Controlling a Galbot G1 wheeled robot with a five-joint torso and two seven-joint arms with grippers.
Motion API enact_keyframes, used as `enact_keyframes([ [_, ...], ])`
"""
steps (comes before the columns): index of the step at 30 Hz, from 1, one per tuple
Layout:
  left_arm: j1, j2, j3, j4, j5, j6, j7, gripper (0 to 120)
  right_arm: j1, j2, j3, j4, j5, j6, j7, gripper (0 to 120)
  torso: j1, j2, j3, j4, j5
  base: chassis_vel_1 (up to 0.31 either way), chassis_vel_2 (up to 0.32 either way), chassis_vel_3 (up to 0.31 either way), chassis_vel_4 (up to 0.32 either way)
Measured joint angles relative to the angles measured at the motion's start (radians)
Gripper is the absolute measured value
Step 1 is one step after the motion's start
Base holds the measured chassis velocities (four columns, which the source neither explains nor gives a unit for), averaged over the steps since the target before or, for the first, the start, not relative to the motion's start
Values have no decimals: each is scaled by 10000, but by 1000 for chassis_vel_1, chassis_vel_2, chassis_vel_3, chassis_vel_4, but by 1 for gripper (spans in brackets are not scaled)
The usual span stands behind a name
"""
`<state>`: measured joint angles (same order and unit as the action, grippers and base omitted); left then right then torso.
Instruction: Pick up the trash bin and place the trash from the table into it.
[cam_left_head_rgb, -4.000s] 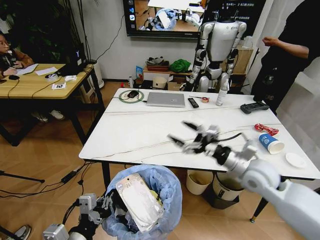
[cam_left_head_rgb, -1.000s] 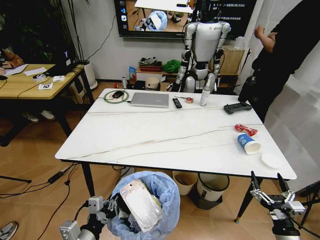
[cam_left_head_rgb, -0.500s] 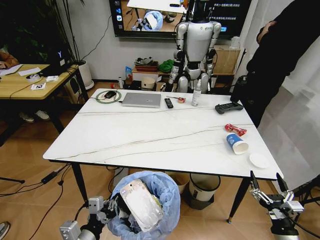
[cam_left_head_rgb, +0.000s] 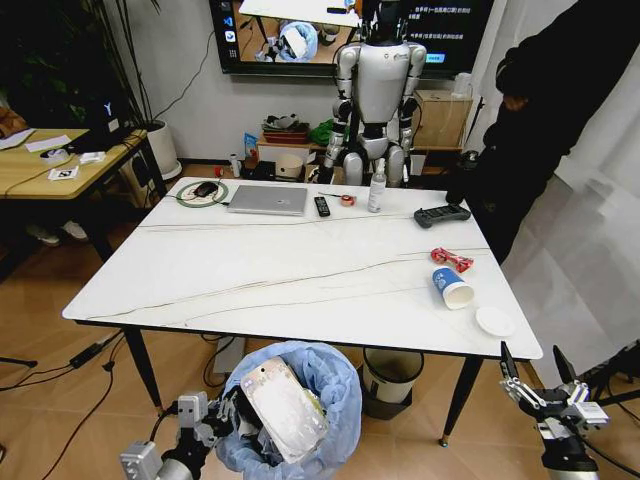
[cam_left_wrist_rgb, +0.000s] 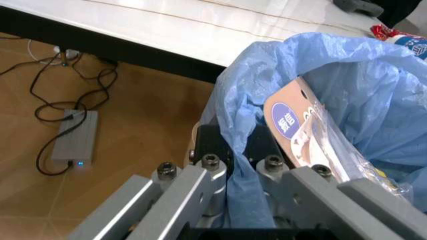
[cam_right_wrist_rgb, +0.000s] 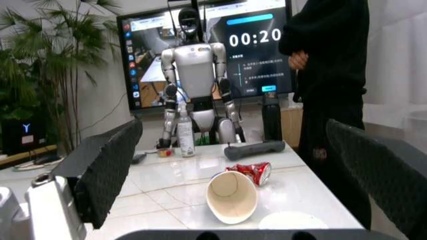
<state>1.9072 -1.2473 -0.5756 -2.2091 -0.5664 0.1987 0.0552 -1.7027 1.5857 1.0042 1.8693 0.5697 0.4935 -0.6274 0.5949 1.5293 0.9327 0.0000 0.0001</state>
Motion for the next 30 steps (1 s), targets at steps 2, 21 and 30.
enact_keyframes([
  [2,-3,-10,6,0,6,-3,1,0,-3,-18,14,9,8,7,-2,100,0,0,0,-1,0,0,0,0,0],
  [21,213,-77,-87,-154,38,-11,5,0,-596,-2055,-524,1623,-26,-1525,2971,100,0,1,0,-1,-2,0,0,0,0],
  [30,412,-297,-266,-399,72,-14,6,0,127,-4411,-1102,1167,1239,-3245,3761,100,0,0,0,-1,0,0,0,0,0],
])
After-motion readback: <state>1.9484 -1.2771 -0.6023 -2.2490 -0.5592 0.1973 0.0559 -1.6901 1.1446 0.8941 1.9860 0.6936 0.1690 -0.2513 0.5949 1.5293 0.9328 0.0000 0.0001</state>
